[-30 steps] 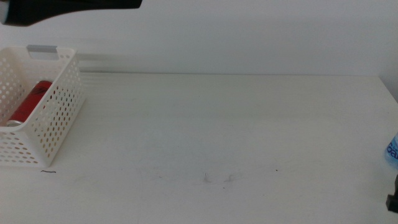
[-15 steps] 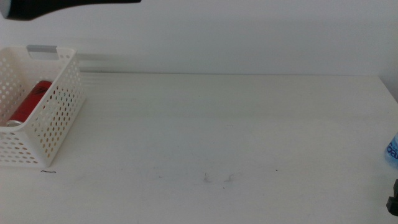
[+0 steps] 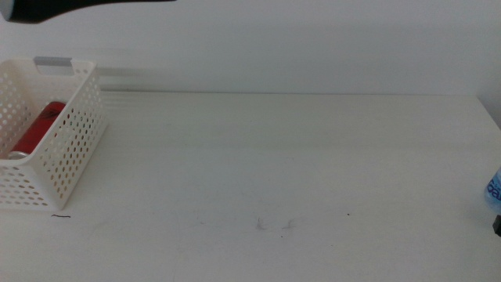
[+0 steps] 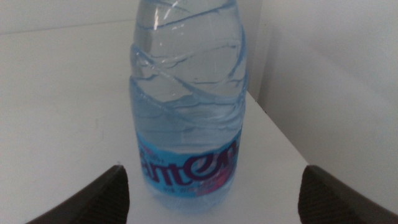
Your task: Use arms to grab the bottles and put them into the dustbin to the left of the table.
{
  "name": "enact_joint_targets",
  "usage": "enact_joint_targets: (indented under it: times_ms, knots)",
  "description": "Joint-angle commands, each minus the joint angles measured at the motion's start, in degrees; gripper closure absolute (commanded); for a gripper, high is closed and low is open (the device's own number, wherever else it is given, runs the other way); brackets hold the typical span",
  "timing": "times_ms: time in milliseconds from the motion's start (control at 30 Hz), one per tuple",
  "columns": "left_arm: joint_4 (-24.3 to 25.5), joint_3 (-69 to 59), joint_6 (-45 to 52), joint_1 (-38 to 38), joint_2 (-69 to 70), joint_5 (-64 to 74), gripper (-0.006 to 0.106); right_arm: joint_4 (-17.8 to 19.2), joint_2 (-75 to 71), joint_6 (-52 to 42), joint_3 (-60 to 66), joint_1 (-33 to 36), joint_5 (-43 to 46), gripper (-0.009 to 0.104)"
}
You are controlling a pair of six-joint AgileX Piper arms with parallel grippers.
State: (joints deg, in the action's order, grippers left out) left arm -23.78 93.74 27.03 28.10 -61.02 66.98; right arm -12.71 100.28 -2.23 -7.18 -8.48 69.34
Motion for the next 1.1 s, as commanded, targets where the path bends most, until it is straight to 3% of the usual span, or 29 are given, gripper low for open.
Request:
enact_joint_targets:
  times_ms: [0,933,1000,1067]
  knots:
    - [-0.05,-0.06,-0.03,0.27,0.35,-0.72,0.007,1.05,0.95,-0.56,-1.13,-0.9,0.62,0.002]
    - [-0.21,-0.06,-0.03,0.27,0.35,-0.83,0.007,0.65,14.55,-4.04,-17.26,-1.24,0.62,0.003]
    - [-0.19,-0.06,-0.03,0.27,0.35,-0.94,0.007,0.65,15.17,-5.56,-18.4,-1.24,0.62,0.008]
    - [-0.19,-0.06,-0.03,0.27,0.35,-0.94,0.007,0.65,15.85,-6.41,-19.4,-1.24,0.62,0.025]
